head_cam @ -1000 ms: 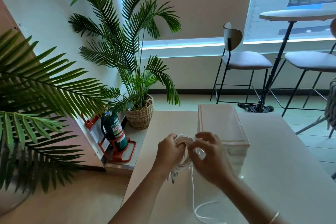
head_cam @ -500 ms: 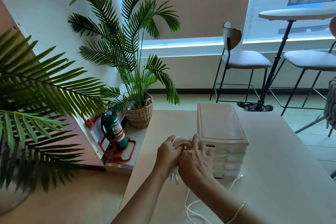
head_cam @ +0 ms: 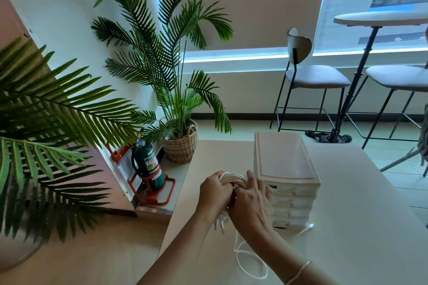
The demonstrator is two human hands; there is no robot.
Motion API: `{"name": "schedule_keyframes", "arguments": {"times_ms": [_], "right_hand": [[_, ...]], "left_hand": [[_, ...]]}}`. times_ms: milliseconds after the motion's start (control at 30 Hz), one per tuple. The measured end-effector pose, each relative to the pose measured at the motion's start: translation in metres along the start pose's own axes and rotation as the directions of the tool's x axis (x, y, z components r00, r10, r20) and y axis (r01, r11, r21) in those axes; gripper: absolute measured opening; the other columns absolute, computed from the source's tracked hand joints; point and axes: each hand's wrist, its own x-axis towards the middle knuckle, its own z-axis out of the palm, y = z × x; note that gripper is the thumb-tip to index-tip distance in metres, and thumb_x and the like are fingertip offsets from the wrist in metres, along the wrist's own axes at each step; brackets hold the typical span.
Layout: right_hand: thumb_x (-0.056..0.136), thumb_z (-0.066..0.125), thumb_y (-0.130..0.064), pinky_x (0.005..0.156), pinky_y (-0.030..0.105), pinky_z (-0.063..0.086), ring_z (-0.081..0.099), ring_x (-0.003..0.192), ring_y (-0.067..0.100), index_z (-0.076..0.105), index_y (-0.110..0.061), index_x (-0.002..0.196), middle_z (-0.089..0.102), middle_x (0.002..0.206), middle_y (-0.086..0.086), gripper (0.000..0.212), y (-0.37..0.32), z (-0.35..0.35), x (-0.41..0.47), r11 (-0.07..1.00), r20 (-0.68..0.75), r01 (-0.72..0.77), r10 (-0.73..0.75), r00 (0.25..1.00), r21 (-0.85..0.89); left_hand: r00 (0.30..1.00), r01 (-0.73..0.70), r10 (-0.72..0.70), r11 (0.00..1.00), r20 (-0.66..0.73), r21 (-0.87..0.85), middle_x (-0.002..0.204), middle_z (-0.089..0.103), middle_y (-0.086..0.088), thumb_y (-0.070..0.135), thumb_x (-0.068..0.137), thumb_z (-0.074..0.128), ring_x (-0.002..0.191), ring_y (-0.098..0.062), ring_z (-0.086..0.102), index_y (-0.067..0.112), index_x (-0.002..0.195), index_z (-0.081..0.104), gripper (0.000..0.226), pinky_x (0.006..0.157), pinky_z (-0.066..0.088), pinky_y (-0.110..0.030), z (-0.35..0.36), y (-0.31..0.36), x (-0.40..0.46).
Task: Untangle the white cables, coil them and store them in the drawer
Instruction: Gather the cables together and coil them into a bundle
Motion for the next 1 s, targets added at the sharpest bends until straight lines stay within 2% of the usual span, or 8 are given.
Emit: {"name": "schedule_keyframes", "arguments": {"times_ms": [100, 200, 400, 567, 667, 800, 900, 1000], "right_hand": [[0.078, 0.055, -0.032, 0.108, 0.038, 0.028, 0.034, 0.132, 0.028, 0.074, -0.019, 0.091, 0.040, 0.144, 0.008, 0.026, 0.006, -0.004, 0.002, 0.995, 0.037, 0.005, -0.009, 0.999, 0.099], [0.072, 0.050, -0.044, 0.106, 0.026, 0.027, 0.030, 0.131, 0.020, 0.074, -0.020, 0.087, 0.042, 0.139, 0.001, 0.036, 0.017, -0.005, 0.007, 0.977, 0.171, -0.031, -0.005, 0.985, 0.210], [0.054, 0.057, -0.029, 0.064, 0.028, 0.033, 0.047, 0.069, 0.017, 0.068, -0.008, 0.060, 0.057, 0.073, 0.001, 0.024, 0.032, -0.013, 0.012, 0.703, 0.423, -0.306, 0.009, 0.906, 0.642], [0.057, 0.059, -0.020, 0.063, 0.027, 0.032, 0.043, 0.069, 0.017, 0.062, -0.013, 0.055, 0.050, 0.064, 0.008, 0.008, 0.035, -0.030, 0.017, 0.577, 0.481, -0.419, 0.051, 0.875, 0.701], [0.064, 0.051, -0.006, 0.073, 0.024, 0.049, 0.062, 0.062, 0.021, 0.066, -0.004, 0.048, 0.065, 0.060, 0.010, 0.022, 0.045, -0.031, 0.017, 0.370, 0.606, -0.562, -0.001, 0.796, 0.740], [0.064, 0.044, 0.001, 0.067, 0.025, 0.052, 0.062, 0.046, 0.016, 0.050, -0.011, 0.035, 0.048, 0.048, 0.008, 0.032, 0.067, -0.019, 0.017, 0.113, 0.648, -0.641, -0.037, 0.760, 0.759], [0.045, 0.059, -0.010, 0.064, 0.023, 0.044, 0.066, 0.055, 0.020, 0.041, -0.010, 0.055, 0.037, 0.047, 0.004, 0.020, 0.085, -0.009, 0.016, 0.108, 0.647, -0.638, -0.135, 0.750, 0.762], [0.056, 0.065, -0.009, 0.049, 0.024, 0.051, 0.053, 0.035, 0.016, 0.050, -0.005, 0.069, 0.041, 0.038, 0.001, 0.020, 0.105, -0.017, 0.015, 0.378, 0.781, -0.684, -0.253, 0.571, 0.623]], "left_hand": [[0.999, 0.012, -0.009, 0.997, 0.042, -0.071, 0.083, 0.066, 0.001, 0.002, 0.082, 0.049, 0.076, -0.013, 0.058, 0.019, 0.088, 0.065, 0.024, 0.060, 0.044, -0.009, 0.000, -0.002, 0.001], [0.996, 0.035, -0.028, 0.996, 0.086, -0.079, 0.074, 0.065, 0.002, 0.000, 0.082, 0.049, 0.073, -0.016, 0.058, 0.026, 0.073, 0.062, 0.031, 0.066, 0.047, -0.021, 0.002, -0.010, 0.003], [0.995, -0.063, 0.049, 0.981, 0.083, 0.181, 0.093, 0.067, -0.003, 0.005, 0.086, 0.048, 0.083, -0.017, 0.059, 0.021, 0.104, 0.062, 0.028, 0.066, 0.038, -0.017, 0.004, -0.027, 0.012], [0.991, -0.132, 0.127, 0.932, 0.038, 0.337, 0.093, 0.068, -0.008, 0.004, 0.088, 0.047, 0.085, -0.024, 0.063, 0.020, 0.108, 0.059, 0.028, 0.062, 0.041, -0.023, 0.006, -0.031, 0.015], [0.994, -0.096, 0.105, 0.934, -0.006, 0.344, 0.094, 0.069, -0.010, 0.008, 0.088, 0.052, 0.086, -0.025, 0.065, 0.020, 0.109, 0.060, 0.025, 0.068, 0.049, -0.027, 0.007, -0.044, 0.016], [1.000, -0.024, 0.024, 0.952, 0.004, 0.306, 0.099, 0.069, -0.012, 0.011, 0.087, 0.052, 0.090, -0.027, 0.064, 0.016, 0.111, 0.060, 0.025, 0.072, 0.049, -0.029, 0.013, -0.057, 0.017], [0.998, 0.059, -0.065, 0.957, 0.012, 0.283, 0.111, 0.066, -0.014, 0.010, 0.090, 0.048, 0.102, -0.029, 0.060, 0.012, 0.120, 0.056, 0.032, 0.077, 0.044, -0.027, 0.015, -0.070, 0.016], [0.990, 0.137, -0.141, 0.953, -0.003, 0.269, 0.115, 0.063, -0.012, 0.008, 0.091, 0.045, 0.098, -0.025, 0.057, 0.013, 0.121, 0.056, 0.033, 0.072, 0.037, -0.021, 0.014, -0.086, 0.015]]}}
